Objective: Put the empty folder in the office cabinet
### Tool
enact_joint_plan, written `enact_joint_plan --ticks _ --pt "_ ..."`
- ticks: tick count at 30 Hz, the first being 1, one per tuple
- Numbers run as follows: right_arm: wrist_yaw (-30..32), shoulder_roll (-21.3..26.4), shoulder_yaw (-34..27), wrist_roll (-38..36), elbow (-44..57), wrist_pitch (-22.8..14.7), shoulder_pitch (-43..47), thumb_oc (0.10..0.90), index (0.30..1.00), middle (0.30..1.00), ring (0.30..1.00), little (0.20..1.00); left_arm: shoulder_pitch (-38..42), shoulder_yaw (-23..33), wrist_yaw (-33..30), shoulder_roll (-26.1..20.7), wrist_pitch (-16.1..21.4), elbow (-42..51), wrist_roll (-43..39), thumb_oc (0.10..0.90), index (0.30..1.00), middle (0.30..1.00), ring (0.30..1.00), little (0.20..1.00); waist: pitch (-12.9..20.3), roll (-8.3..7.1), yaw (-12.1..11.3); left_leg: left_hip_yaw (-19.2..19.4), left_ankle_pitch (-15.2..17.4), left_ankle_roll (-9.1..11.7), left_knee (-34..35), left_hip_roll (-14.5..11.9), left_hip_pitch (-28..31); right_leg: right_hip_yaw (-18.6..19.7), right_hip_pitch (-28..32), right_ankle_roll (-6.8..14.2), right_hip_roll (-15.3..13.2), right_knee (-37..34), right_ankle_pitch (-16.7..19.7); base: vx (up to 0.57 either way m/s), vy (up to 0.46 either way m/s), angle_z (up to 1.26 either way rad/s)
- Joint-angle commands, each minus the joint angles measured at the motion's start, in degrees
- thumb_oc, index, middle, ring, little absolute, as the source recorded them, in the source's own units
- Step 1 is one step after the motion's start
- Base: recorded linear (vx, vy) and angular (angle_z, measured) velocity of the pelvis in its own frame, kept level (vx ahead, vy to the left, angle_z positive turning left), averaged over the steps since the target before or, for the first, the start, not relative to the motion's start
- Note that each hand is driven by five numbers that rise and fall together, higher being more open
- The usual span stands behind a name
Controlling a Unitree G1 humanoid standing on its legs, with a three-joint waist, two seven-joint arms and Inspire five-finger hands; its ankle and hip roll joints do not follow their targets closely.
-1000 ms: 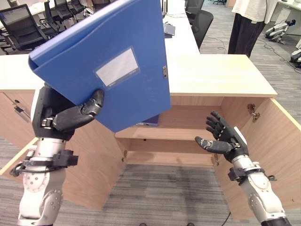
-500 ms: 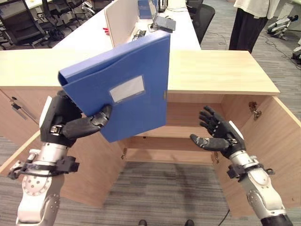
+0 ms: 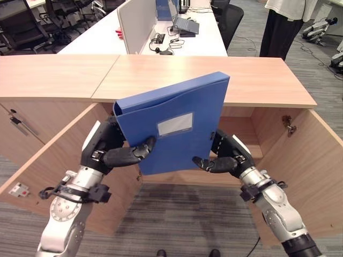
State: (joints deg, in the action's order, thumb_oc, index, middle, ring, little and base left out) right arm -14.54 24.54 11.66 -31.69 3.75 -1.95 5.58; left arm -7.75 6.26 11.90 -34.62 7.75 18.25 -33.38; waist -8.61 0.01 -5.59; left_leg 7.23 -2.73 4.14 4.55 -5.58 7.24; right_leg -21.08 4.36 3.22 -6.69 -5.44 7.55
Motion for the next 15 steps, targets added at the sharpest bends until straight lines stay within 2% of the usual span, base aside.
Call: enact_joint_plan --ticks 1,11,15 --pt "-1.47 -2.22 0.32 -1.98 6.18 -5.1 9.88 0.8 0.9 0.9 0.9 0.9 8.49 -0.45 2.15 -1.39 4.31 4.69 -2.28 0.4 0.3 0.3 0.3 0.3 2.84 -1.03 1.23 -3.19 3.68 1.98 0.45 -1.62 -0.64 0.33 6.99 6.52 -5.42 0.44 -9.3 0.0 0.0 0.0" --pt "-1.01 -1.97 -1.51 -1.99 3.95 -4.57 9.64 0.8 0.9 0.9 0.9 0.9 6.48 -2.51 6.04 -1.83 2.06 5.61 -3.92 0.4 0.3 0.3 0.3 0.3 2.77 -1.05 1.0 -3.14 3.81 1.93 0.45 -1.59 -0.53 0.13 7.09 6.56 -5.49 0.44 -9.14 0.0 0.0 0.0" --pt "-1.86 -2.82 -1.92 -5.27 2.3 -4.11 8.76 0.8 0.9 0.9 0.9 0.9 4.76 -3.28 9.4 -3.54 -0.23 5.94 -6.52 0.4 0.3 0.3 0.3 0.3 2.6 -1.01 0.96 -3.11 3.8 1.91 0.45 -1.6 -0.55 0.25 7.01 6.63 -5.51 0.44 -9.02 0.0 0.0 0.0"
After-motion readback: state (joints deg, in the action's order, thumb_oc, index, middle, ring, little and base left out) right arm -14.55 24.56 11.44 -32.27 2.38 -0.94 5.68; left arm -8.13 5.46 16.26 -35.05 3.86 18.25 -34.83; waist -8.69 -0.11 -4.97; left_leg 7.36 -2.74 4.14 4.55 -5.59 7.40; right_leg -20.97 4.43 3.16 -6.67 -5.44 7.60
